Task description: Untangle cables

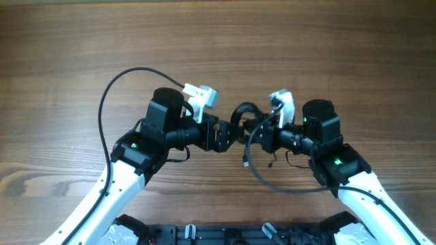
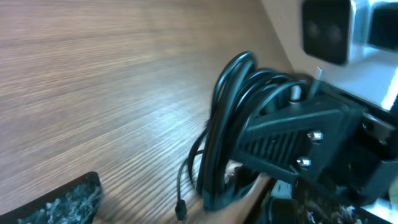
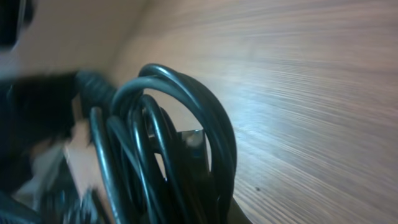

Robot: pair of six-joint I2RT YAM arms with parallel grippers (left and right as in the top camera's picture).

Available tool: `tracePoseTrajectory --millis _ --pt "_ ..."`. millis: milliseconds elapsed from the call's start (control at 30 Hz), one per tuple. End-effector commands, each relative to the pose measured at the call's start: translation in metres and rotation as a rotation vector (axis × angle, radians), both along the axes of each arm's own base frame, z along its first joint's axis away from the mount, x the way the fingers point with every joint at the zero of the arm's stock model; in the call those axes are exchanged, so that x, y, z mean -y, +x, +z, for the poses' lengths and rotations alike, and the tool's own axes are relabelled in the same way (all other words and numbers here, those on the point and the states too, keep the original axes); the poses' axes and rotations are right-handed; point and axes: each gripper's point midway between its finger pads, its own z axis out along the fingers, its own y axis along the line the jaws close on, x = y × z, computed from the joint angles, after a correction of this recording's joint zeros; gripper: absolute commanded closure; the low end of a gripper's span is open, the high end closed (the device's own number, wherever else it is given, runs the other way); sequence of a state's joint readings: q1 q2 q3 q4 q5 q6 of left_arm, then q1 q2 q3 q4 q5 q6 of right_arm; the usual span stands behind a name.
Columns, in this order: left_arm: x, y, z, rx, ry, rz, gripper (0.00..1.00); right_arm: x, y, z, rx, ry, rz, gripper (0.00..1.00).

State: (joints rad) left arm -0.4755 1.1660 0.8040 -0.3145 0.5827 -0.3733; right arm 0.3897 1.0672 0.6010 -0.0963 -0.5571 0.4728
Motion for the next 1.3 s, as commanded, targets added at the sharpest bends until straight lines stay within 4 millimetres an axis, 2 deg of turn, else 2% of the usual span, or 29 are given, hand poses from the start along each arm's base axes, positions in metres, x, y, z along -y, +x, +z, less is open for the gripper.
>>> tracePoseTrajectory --millis 0,100,133,267,333,433,467,500,567,600,633,733,800,833,900,967,1067,1200,1233,1267 --pt "-0.009 0.014 -0.004 -0.202 -0.058 0.239 0.0 0.019 0.025 0.003 -0.161 0.103 -0.3 0.96" --pt "-0.004 0.018 -0.012 -0.376 -0.128 0.346 0.0 0.008 0.018 0.011 -0.199 0.167 -0.243 0.96" --pt "0.002 0.019 -0.015 -0.418 -0.148 0.363 0.04 0.007 0.016 0.011 -0.203 0.168 -0.236 0.96" --pt "0.035 0.015 -0.019 -0.431 -0.177 0.31 0.14 0.008 0.015 0.007 -0.22 0.159 -0.239 0.96" --pt "0.038 0.018 -0.027 -0.449 -0.165 0.352 0.29 0.008 0.014 0.007 -0.22 0.159 -0.239 0.96" --pt "0.025 0.035 -0.045 -0.434 -0.118 0.475 0.58 0.009 0.013 0.003 -0.232 0.148 -0.241 0.96" --pt "0.023 0.038 -0.046 -0.449 -0.125 0.505 0.61 0.009 0.013 0.003 -0.232 0.149 -0.239 0.96" --pt "0.022 0.039 -0.046 -0.455 -0.134 0.514 0.6 0.009 0.012 0.002 -0.23 0.142 -0.236 0.96" --pt "0.021 0.041 -0.043 -0.368 -0.098 0.436 0.28 0.011 0.011 -0.001 -0.144 0.064 -0.181 0.95" --pt "0.021 0.04 -0.04 -0.318 -0.082 0.38 0.21 0.011 0.01 -0.002 -0.115 0.037 -0.157 0.96" --pt "0.02 0.037 -0.027 -0.21 -0.071 0.253 0.14 0.012 0.007 -0.007 -0.095 -0.001 -0.131 0.95" --pt "0.005 0.031 0.007 0.075 -0.043 0.036 0.0 0.015 -0.005 -0.022 -0.099 -0.081 -0.067 0.96" --pt "-0.003 0.029 0.006 0.173 0.021 -0.02 0.0 0.003 -0.02 -0.018 -0.067 -0.065 0.068 0.96" --pt "0.0 0.025 0.007 0.194 0.018 -0.066 0.0 -0.008 -0.036 -0.01 -0.047 -0.017 0.191 0.95" --pt "0.01 0.009 0.014 0.237 -0.021 -0.189 0.01 -0.014 -0.047 -0.007 -0.046 0.011 0.262 0.95" --pt "0.014 -0.006 0.013 0.238 -0.044 -0.281 0.02 -0.013 -0.049 -0.008 -0.07 0.016 0.26 0.96" --pt "0.008 -0.02 -0.004 0.186 0.009 -0.321 0.18 -0.017 -0.055 -0.004 -0.079 0.047 0.295 0.95" --pt "0.008 -0.029 -0.014 0.129 0.025 -0.336 0.19 -0.017 -0.054 -0.004 -0.079 0.046 0.296 0.95" --pt "0.011 -0.031 -0.014 0.132 0.024 -0.347 0.22 -0.017 -0.054 -0.005 -0.079 0.045 0.297 0.95" --pt "0.012 -0.031 -0.015 0.136 0.031 -0.349 0.31 -0.018 -0.053 -0.007 -0.085 0.044 0.296 0.95"
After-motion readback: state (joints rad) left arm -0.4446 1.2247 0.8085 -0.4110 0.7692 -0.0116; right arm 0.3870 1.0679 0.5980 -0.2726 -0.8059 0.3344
